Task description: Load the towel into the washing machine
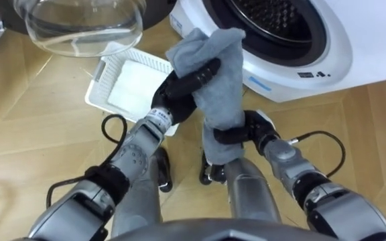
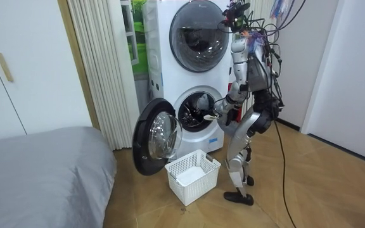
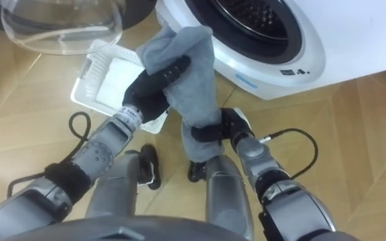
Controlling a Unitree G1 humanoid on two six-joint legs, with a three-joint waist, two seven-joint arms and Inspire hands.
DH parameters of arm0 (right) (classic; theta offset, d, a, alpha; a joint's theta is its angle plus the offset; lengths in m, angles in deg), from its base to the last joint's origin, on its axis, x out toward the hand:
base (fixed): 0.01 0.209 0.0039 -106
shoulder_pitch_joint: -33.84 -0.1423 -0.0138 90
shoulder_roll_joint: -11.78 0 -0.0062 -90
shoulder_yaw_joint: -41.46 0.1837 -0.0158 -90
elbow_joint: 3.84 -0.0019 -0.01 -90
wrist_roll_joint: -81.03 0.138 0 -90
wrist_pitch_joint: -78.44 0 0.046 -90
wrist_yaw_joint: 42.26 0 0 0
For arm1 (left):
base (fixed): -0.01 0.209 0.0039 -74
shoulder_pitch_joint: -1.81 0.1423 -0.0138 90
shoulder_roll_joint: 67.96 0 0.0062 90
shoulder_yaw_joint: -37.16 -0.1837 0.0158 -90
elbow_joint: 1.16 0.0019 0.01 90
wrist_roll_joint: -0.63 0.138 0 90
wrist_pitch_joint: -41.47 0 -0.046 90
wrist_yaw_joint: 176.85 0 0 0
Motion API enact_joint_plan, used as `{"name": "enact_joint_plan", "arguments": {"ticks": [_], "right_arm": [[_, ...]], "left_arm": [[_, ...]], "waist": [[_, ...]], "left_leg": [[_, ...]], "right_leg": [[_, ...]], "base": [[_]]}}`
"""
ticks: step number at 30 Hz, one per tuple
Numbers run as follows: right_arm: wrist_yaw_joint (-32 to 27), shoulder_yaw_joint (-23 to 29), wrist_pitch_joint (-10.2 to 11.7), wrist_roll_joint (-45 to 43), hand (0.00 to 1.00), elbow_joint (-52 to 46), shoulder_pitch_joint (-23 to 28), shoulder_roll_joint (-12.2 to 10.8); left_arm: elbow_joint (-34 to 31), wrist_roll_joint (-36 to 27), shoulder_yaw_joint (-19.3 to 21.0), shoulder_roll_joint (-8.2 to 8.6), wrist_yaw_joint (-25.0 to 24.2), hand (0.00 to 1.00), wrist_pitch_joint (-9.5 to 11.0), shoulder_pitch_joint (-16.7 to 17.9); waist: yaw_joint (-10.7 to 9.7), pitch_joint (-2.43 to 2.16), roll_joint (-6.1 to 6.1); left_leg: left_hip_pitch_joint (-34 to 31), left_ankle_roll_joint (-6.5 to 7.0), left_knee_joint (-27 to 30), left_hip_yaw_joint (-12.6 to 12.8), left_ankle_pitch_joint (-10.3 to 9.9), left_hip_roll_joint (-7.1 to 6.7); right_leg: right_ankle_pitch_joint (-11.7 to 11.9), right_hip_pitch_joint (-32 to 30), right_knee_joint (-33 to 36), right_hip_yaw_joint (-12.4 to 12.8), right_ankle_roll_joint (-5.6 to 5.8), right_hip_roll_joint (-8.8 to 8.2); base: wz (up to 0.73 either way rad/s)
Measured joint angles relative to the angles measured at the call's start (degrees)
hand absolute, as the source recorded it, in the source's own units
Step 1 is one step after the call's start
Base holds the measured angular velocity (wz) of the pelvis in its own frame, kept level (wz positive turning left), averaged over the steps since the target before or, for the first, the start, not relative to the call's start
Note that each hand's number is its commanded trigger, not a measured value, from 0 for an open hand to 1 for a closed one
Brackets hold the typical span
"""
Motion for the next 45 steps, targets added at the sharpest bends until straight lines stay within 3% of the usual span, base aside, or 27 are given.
{"name": "enact_joint_plan", "arguments": {"ticks": [4,10,15,18,22,24,30,37,41,45], "right_arm": [[-1.42,-0.04,-0.12,1.27,1.00,1.01,0.48,0.21],[-1.77,0.00,-4.11,5.05,1.00,0.87,0.48,0.62],[-0.45,3.89,-7.23,16.15,1.00,0.83,0.02,3.02],[0.04,6.51,-8.38,22.27,1.00,1.00,-0.55,4.42],[0.39,10.43,-9.66,23.92,1.00,3.39,-2.22,6.05],[0.52,11.09,-10.62,24.90,1.00,3.72,-2.70,6.90],[1.21,11.08,-12.16,29.41,1.00,3.92,-4.33,8.18],[3.10,13.16,-15.08,39.89,1.00,6.00,-8.50,12.08],[4.18,13.65,-16.25,50.32,1.00,7.26,-10.86,15.22],[4.38,15.13,-18.22,53.85,1.00,7.55,-11.36,15.66]], "left_arm": [[0.13,0.96,1.69,-0.26,2.40,0.00,0.05,1.06],[2.11,6.36,7.10,-0.23,8.06,0.00,-1.52,3.03],[2.72,7.94,12.57,0.24,14.35,0.00,-2.75,4.89],[1.68,10.61,13.36,-0.95,16.97,0.00,-3.80,6.34],[1.70,15.07,14.56,-0.68,19.49,0.00,-5.07,7.21],[2.15,17.34,14.44,-0.65,19.86,0.00,-5.33,7.06],[3.50,20.97,14.44,-1.20,21.55,0.00,-6.34,6.30],[0.83,21.06,15.53,-2.78,24.78,0.00,-7.10,7.10],[0.57,20.98,15.52,-4.87,24.81,0.00,-7.81,7.38],[-0.28,21.18,15.65,-5.99,24.81,0.00,-8.22,7.65]], "waist": [[2.62,0.32,0.39],[4.88,0.35,0.53],[7.31,0.39,0.93],[7.45,0.38,0.92],[7.01,0.47,0.77],[7.17,0.87,-0.01],[7.17,1.26,-1.47],[7.16,1.08,-3.35],[7.02,1.15,-4.53],[7.47,1.12,-5.61]], "left_leg": [[-0.22,-0.21,-1.02,-0.10,0.26,-0.09],[-0.45,-0.40,-1.48,-0.89,0.38,-0.55],[-1.16,-0.32,-1.32,-1.08,0.42,-1.24],[-1.71,0.06,-1.32,-1.44,0.65,-2.20],[-2.86,0.28,-0.66,-2.28,1.12,-2.99],[-3.11,0.28,-0.01,-2.63,1.12,-3.05],[-3.17,0.28,0.86,-2.73,1.12,-3.04],[-5.95,0.42,2.85,-2.97,1.21,-2.97],[-6.54,0.43,3.90,-2.98,1.20,-3.14],[-6.95,0.44,4.58,-3.33,1.20,-3.27]], "right_leg": [[0.16,-0.28,-0.85,-0.02,-0.03,0.24],[-0.19,-0.42,-0.10,-1.11,-0.37,-0.30],[-0.36,-1.44,1.24,-1.36,-0.13,-1.25],[-1.42,-1.95,2.21,-1.70,0.16,-2.37],[-1.90,-2.73,3.09,-2.57,0.16,-3.34],[-2.08,-2.80,4.00,-2.77,0.01,-3.48],[-2.17,-2.80,4.54,-2.86,-0.08,-3.71],[-2.31,-5.20,6.40,-3.17,-0.31,-4.15],[-2.71,-5.63,7.79,-3.60,-0.52,-4.82],[-3.00,-5.71,8.45,-3.94,-0.42,-5.09]], "base": [[0.00],[0.09],[0.06],[0.18],[0.17],[0.11],[0.01],[0.03],[0.06],[0.09]]}}
